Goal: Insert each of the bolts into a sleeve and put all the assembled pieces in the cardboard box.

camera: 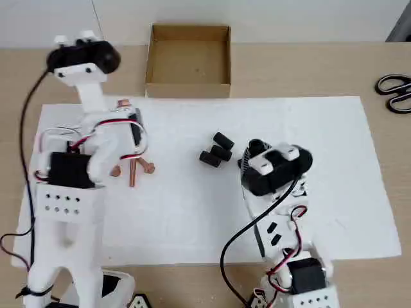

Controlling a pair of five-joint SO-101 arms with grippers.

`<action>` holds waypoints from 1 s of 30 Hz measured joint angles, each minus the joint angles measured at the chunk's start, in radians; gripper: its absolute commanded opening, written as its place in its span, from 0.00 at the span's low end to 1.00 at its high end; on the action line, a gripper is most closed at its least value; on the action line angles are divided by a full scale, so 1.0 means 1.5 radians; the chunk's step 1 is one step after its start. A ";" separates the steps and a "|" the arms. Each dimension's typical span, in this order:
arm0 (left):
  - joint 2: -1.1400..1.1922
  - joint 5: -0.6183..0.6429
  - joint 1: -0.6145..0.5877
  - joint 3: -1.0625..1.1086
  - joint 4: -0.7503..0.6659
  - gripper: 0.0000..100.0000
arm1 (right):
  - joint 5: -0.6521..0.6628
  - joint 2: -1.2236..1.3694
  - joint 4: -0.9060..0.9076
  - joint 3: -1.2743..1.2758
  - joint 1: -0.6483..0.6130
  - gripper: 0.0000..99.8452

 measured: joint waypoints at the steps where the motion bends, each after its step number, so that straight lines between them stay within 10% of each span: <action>1: 0.000 0.000 0.011 0.014 -0.018 0.01 | 0.000 -0.017 -0.012 0.030 -0.003 0.00; 30: -0.274 0.017 0.233 0.537 -0.606 0.01 | -0.089 -0.064 0.026 0.129 -0.167 0.00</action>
